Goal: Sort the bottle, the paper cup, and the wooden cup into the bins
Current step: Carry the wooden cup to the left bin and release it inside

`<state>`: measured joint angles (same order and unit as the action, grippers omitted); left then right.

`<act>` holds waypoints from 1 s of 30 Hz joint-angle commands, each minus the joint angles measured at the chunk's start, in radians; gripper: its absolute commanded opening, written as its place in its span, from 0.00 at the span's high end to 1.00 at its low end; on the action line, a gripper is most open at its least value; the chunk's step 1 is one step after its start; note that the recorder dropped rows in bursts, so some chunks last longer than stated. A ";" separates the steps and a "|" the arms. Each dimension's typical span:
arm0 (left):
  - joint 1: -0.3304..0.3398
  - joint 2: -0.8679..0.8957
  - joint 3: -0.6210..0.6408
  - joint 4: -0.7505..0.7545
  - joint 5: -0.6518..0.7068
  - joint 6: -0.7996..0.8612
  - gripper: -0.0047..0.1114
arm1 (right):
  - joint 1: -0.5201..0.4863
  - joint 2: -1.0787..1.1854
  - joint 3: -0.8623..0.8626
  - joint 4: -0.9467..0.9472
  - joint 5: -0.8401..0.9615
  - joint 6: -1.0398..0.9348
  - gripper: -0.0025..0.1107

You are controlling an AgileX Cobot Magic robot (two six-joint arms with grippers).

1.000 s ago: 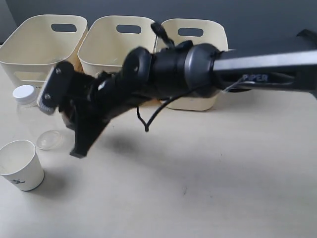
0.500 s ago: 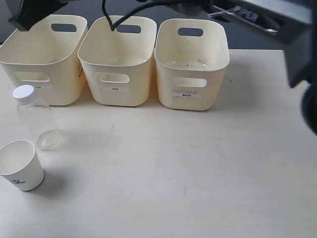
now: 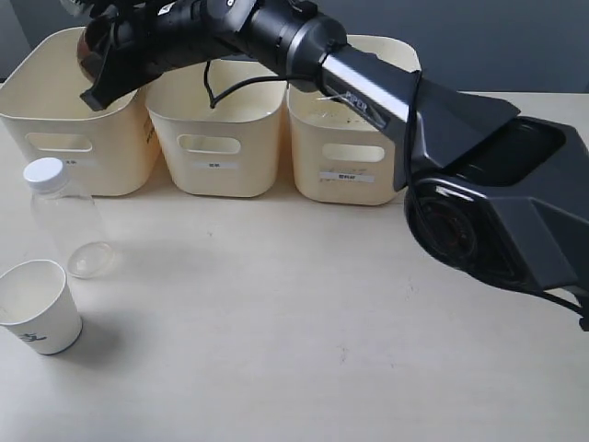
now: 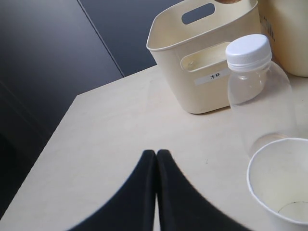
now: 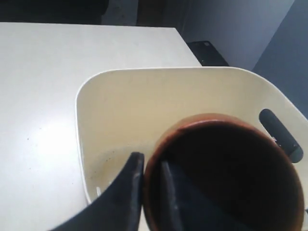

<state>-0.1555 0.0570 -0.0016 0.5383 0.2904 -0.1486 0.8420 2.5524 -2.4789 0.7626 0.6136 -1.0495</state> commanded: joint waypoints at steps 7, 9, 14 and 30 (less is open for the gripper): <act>-0.005 -0.003 0.002 -0.001 -0.006 -0.002 0.96 | -0.004 0.037 -0.021 -0.038 -0.028 0.003 0.98; -0.005 -0.003 0.002 -0.001 -0.006 -0.002 0.96 | -0.004 0.039 -0.021 -0.038 -0.038 0.003 0.98; -0.005 -0.003 0.002 -0.001 -0.006 -0.002 0.96 | -0.004 0.039 -0.021 -0.038 -0.044 0.003 0.74; -0.005 -0.003 0.002 -0.001 -0.006 -0.002 0.96 | 0.012 -0.211 -0.021 -0.126 0.369 0.005 0.69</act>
<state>-0.1555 0.0570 -0.0016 0.5383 0.2904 -0.1486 0.8420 2.4092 -2.4926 0.6901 0.8187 -1.0458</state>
